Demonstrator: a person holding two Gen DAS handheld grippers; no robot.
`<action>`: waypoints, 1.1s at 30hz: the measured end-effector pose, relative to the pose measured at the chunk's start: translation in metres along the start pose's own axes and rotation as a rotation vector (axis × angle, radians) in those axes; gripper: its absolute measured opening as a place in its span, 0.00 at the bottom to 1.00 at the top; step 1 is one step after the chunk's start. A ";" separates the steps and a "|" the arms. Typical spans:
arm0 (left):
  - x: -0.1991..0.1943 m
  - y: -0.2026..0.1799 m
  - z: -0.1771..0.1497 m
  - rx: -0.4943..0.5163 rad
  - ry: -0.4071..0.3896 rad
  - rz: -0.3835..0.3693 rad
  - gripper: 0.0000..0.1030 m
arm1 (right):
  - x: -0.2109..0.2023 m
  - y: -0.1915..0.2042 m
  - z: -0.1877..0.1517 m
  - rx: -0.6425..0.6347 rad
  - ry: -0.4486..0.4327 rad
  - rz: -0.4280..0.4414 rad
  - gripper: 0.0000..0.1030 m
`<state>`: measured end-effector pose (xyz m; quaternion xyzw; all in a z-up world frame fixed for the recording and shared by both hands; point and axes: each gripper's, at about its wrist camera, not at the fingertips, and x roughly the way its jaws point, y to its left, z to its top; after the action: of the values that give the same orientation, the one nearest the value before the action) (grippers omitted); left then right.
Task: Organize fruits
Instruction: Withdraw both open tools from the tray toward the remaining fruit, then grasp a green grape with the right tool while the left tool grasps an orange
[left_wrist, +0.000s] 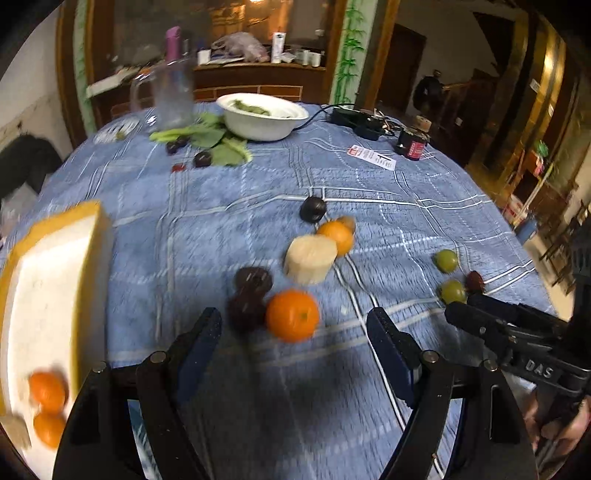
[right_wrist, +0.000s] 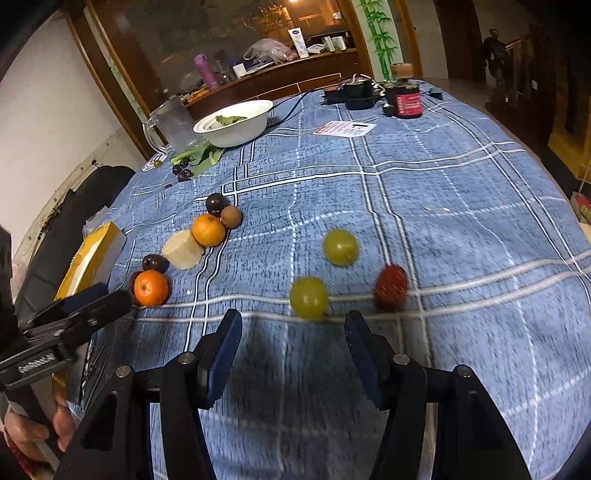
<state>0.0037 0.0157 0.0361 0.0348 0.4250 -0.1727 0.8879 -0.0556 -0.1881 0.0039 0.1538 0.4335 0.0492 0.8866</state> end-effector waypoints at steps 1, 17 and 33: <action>0.007 -0.004 0.001 0.027 0.007 0.027 0.77 | 0.003 0.001 0.002 -0.003 0.004 -0.001 0.60; 0.011 -0.011 -0.005 0.061 -0.004 0.005 0.63 | 0.018 0.008 0.008 -0.074 -0.010 -0.049 0.48; -0.029 -0.009 -0.017 0.090 -0.059 0.043 0.03 | 0.003 0.017 0.002 -0.105 -0.045 -0.066 0.23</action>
<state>-0.0285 0.0190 0.0486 0.0787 0.3896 -0.1733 0.9011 -0.0510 -0.1721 0.0082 0.0938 0.4151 0.0393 0.9041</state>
